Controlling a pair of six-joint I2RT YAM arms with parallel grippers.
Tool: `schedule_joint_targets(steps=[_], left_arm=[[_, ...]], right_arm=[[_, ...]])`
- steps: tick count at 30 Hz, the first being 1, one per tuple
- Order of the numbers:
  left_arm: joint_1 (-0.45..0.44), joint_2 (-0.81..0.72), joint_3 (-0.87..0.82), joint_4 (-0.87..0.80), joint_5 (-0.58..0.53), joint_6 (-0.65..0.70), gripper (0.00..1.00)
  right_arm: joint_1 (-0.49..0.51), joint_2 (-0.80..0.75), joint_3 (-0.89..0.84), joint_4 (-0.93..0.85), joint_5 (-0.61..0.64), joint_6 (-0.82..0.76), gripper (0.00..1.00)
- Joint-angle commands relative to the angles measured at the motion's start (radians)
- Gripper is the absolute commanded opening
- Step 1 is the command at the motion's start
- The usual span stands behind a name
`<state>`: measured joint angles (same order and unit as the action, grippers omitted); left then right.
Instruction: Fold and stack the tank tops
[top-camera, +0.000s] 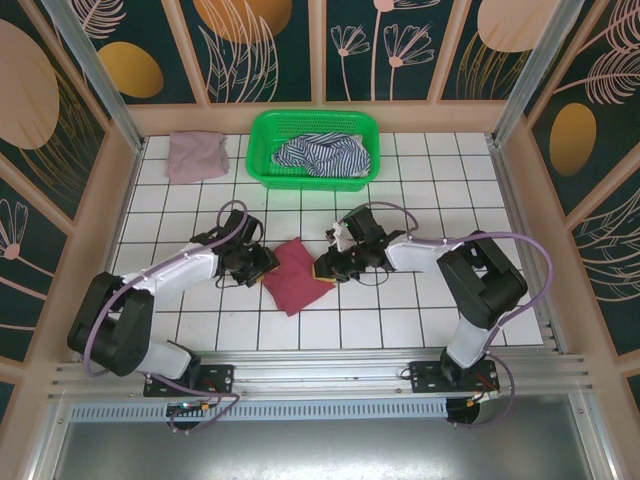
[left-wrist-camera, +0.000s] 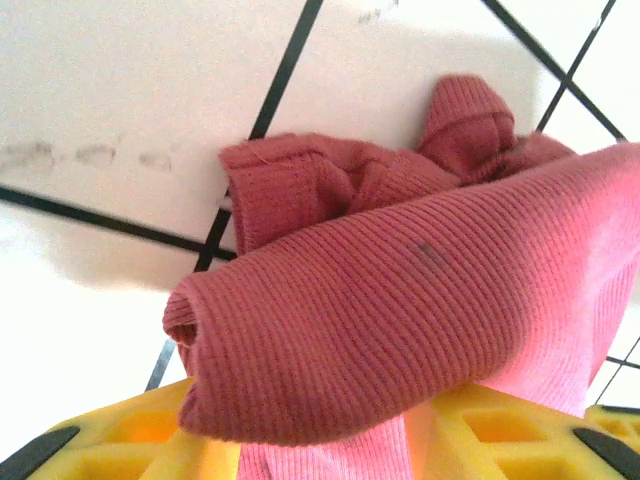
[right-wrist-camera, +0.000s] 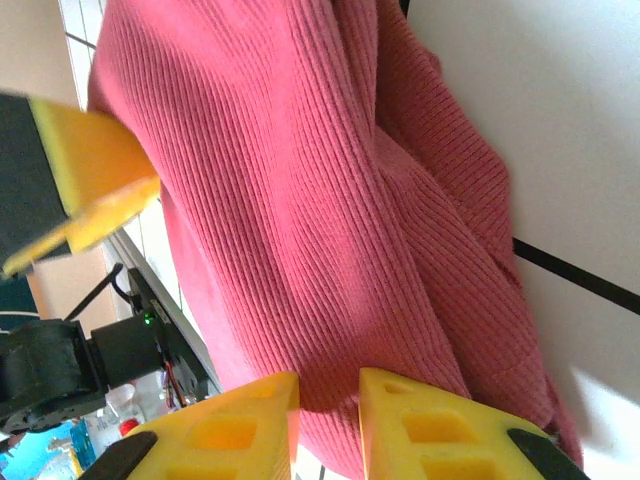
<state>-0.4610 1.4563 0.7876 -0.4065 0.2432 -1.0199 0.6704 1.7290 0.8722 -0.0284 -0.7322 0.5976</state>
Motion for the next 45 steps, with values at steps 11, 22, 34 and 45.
schedule_joint_targets(steps=[11,22,34,45], left_arm=[[0.087,0.298,0.264,-0.105,0.004,0.337,0.47],[0.086,0.072,0.126,-0.161,0.032,0.371,0.54],[0.091,0.177,0.085,0.023,0.125,0.516,0.58],[0.091,0.174,-0.038,0.167,0.194,0.467,0.39]], right_arm=[[0.037,-0.003,-0.026,0.089,-0.023,0.048,0.29],[-0.091,-0.177,-0.038,-0.017,-0.002,0.004,0.43],[-0.203,-0.32,-0.094,-0.114,0.014,-0.089,0.53],[-0.227,-0.351,-0.127,-0.157,0.035,-0.113,0.54]])
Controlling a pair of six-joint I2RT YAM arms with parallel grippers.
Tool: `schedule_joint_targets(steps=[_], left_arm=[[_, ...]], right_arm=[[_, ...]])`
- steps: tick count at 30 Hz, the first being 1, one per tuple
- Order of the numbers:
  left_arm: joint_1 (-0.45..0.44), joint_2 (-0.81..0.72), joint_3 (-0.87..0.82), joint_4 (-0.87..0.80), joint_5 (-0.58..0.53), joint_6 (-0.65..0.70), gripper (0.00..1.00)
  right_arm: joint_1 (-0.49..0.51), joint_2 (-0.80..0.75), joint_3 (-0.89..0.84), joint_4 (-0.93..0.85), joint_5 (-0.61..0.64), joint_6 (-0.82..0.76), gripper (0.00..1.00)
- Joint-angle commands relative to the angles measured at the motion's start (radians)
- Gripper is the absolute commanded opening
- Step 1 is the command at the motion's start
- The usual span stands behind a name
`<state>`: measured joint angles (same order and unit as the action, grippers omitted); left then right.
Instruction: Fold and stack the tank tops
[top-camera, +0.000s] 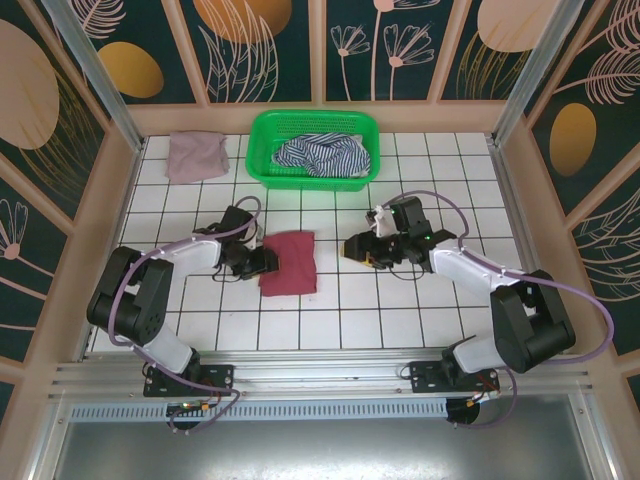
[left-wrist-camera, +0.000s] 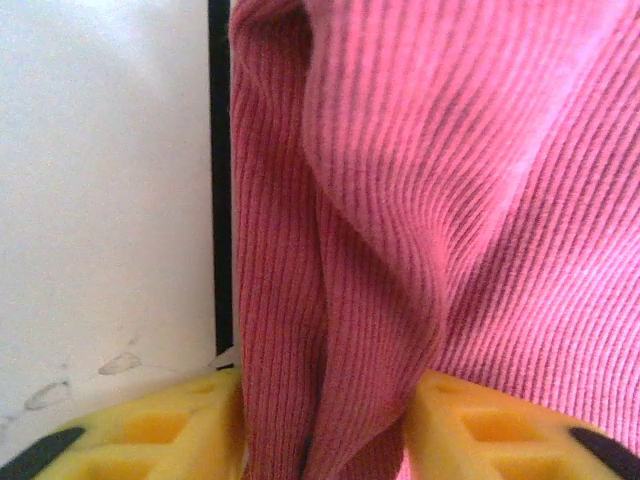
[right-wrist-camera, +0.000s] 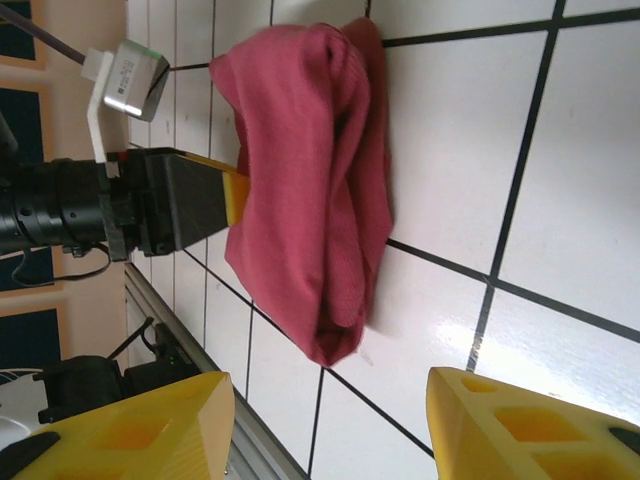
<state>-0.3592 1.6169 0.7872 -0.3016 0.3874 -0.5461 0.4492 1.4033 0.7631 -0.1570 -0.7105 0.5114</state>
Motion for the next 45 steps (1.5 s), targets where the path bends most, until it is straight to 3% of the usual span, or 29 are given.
schedule_joint_targets(steps=[1,9,16,20,28,35,40,45], left_arm=[[-0.011,0.017,-0.042,0.081,0.055,-0.014,0.35],[-0.009,0.036,0.041,0.083,0.045,0.007,0.0],[0.072,0.003,0.116,-0.099,-0.046,0.123,0.0],[0.12,0.034,0.239,-0.246,-0.172,0.258,0.0],[0.277,0.165,0.53,-0.332,-0.369,0.445,0.0],[0.378,0.29,0.794,-0.37,-0.351,0.534,0.0],[0.394,0.427,1.002,-0.394,-0.376,0.606,0.0],[0.4,0.556,1.192,-0.42,-0.331,0.62,0.0]], right_arm=[[-0.007,-0.026,-0.018,-0.028,0.017,-0.026,0.54],[-0.009,-0.029,-0.01,-0.019,0.032,-0.021,0.55],[-0.033,-0.026,0.019,-0.021,0.024,-0.034,0.55],[-0.055,-0.023,0.039,-0.016,0.016,-0.041,0.55],[-0.074,-0.015,0.087,-0.016,0.021,-0.053,0.56],[-0.097,-0.01,0.144,-0.037,0.034,-0.074,0.56],[-0.106,0.017,0.187,-0.037,0.038,-0.085,0.57],[-0.106,0.046,0.206,-0.027,0.04,-0.086,0.57]])
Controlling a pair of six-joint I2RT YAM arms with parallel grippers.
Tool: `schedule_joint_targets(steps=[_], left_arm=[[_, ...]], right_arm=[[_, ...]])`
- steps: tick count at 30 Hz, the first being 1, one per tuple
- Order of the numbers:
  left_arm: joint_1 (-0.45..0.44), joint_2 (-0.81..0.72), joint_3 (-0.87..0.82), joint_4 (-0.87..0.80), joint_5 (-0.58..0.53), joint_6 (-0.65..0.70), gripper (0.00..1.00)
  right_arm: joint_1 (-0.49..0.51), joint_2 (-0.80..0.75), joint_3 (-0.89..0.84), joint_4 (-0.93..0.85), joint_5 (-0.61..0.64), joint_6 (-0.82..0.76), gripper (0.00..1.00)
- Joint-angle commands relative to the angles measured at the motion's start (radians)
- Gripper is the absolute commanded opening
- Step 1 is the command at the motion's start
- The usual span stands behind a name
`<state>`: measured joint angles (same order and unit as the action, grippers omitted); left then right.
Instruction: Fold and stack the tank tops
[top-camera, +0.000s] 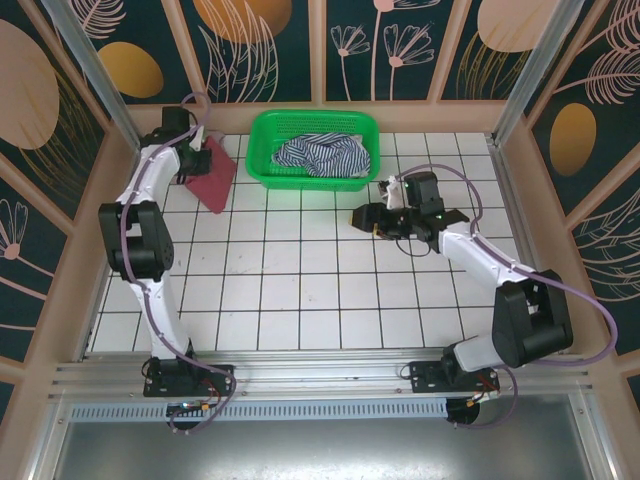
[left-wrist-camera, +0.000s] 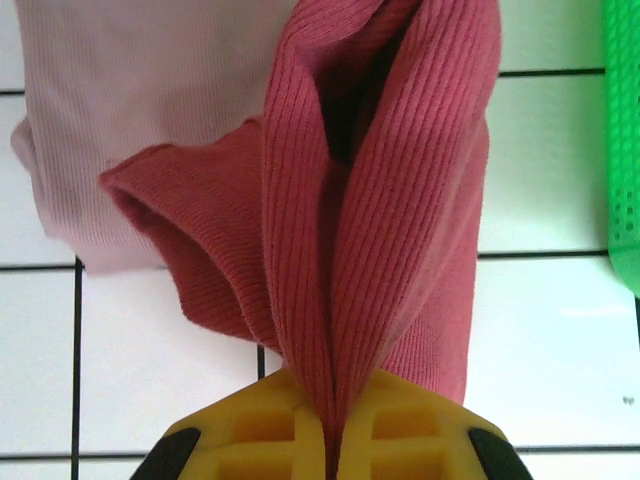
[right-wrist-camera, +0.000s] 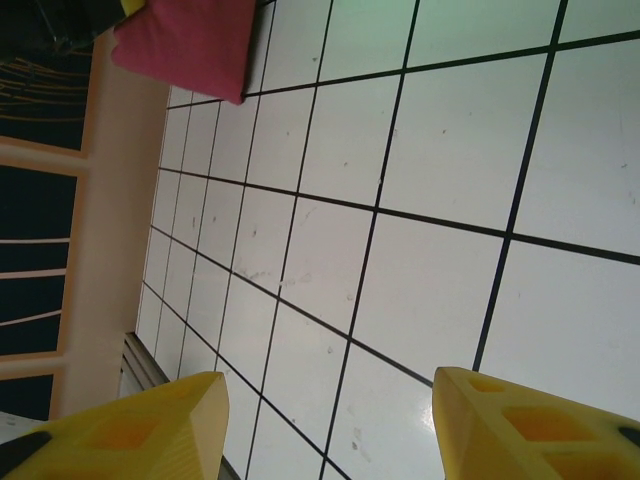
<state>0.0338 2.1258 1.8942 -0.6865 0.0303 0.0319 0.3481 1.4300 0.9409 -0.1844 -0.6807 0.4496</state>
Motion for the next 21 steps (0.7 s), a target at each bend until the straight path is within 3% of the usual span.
schedule_joint_targets(steps=[1,7,12,18,21], left_arm=[[0.006,0.065,0.113,-0.039,0.034,0.046,0.0],[-0.002,0.128,0.282,-0.074,0.102,0.043,0.0],[-0.036,0.109,0.261,-0.088,0.185,0.027,0.0],[-0.043,0.141,0.33,-0.048,0.148,0.037,0.0],[-0.043,0.164,0.394,-0.047,0.067,0.058,0.0]], right_arm=[[-0.006,0.023,0.031,0.005,0.011,-0.023,0.57],[-0.006,0.053,0.028,0.047,0.009,0.002,0.57],[-0.004,0.067,0.033,0.066,0.015,0.016,0.58],[-0.006,0.076,0.043,0.057,0.02,0.01,0.58],[-0.006,0.082,0.05,0.056,0.018,0.009,0.58]])
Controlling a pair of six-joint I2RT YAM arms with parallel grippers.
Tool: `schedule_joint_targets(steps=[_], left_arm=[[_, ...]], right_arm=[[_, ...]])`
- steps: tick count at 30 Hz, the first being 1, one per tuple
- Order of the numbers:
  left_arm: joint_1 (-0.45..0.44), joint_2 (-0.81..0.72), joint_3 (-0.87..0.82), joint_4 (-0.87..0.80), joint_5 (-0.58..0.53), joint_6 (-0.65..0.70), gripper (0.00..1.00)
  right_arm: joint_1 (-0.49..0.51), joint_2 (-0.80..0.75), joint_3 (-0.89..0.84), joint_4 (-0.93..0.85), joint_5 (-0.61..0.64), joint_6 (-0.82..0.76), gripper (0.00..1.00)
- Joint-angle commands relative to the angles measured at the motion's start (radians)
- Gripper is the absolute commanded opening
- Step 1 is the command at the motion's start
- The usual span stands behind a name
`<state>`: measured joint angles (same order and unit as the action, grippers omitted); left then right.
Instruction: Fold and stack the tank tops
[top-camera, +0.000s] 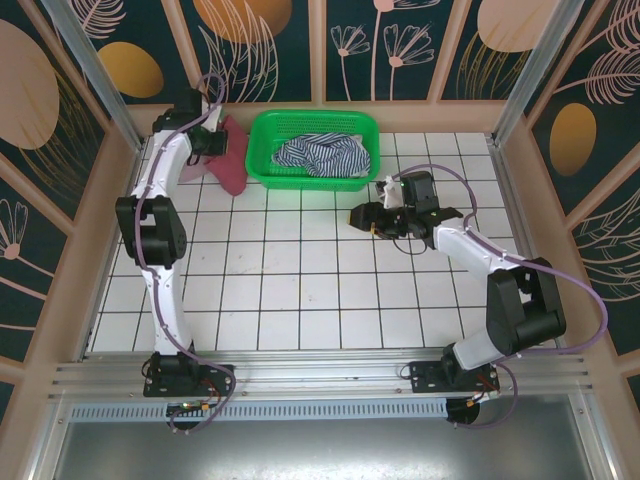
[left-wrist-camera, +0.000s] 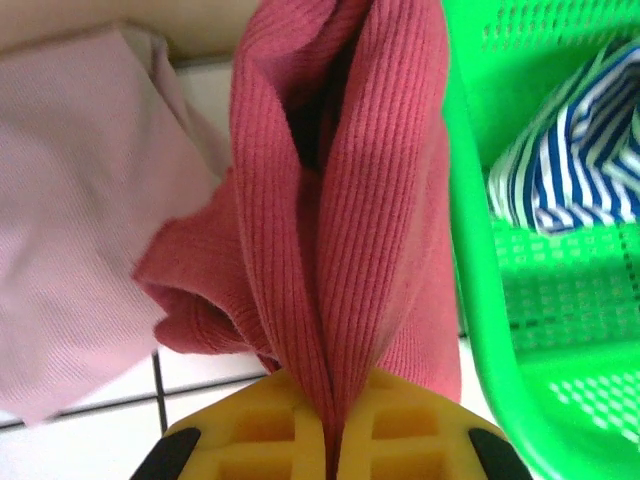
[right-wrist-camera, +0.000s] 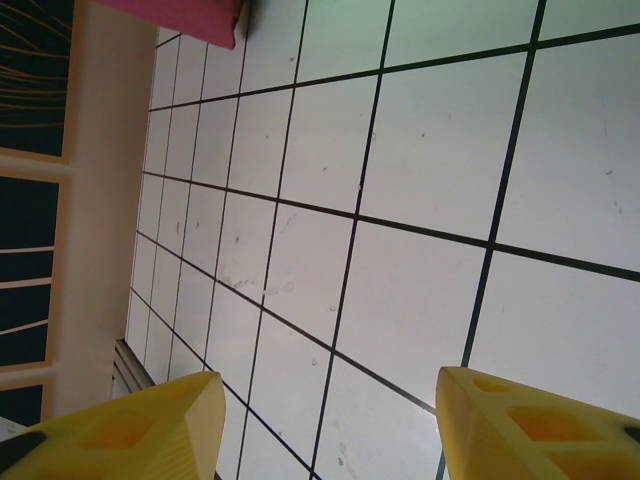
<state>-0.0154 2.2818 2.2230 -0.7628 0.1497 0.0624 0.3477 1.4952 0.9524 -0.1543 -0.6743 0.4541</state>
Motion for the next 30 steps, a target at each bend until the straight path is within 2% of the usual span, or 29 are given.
schedule_joint_targets(steps=[1,3,7,10,12,18,19,23,25,30], left_arm=[[0.007,0.006,0.069,0.041,-0.097,0.039,0.0],[0.014,0.009,0.076,0.065,-0.125,0.065,0.0],[0.061,0.063,0.116,0.07,-0.095,0.032,0.0],[0.083,0.083,0.102,0.082,-0.107,0.061,0.0],[0.106,0.103,0.113,0.09,-0.071,0.046,0.0],[0.166,0.203,0.153,0.122,-0.083,0.036,0.0],[0.173,0.218,0.152,0.141,-0.104,0.035,0.06],[0.19,0.263,0.153,0.186,-0.164,0.01,0.15],[0.192,0.279,0.153,0.194,-0.187,-0.003,0.24],[0.195,0.261,0.16,0.178,-0.161,-0.034,0.33]], right_arm=[[-0.007,0.019,0.04,0.027,0.012,0.005,0.58],[-0.007,0.023,0.044,0.024,0.013,0.002,0.59],[-0.007,0.039,0.045,0.034,0.01,0.005,0.59],[-0.008,0.053,0.042,0.054,0.007,0.015,0.59],[-0.006,0.064,0.034,0.064,0.007,0.019,0.59],[-0.003,0.105,0.033,0.101,-0.002,0.037,0.59],[-0.002,0.115,0.036,0.103,-0.004,0.039,0.6],[0.002,0.133,0.049,0.104,0.0,0.043,0.6],[0.003,0.141,0.059,0.096,0.001,0.043,0.6],[0.003,0.15,0.091,0.069,0.01,0.037,0.61]])
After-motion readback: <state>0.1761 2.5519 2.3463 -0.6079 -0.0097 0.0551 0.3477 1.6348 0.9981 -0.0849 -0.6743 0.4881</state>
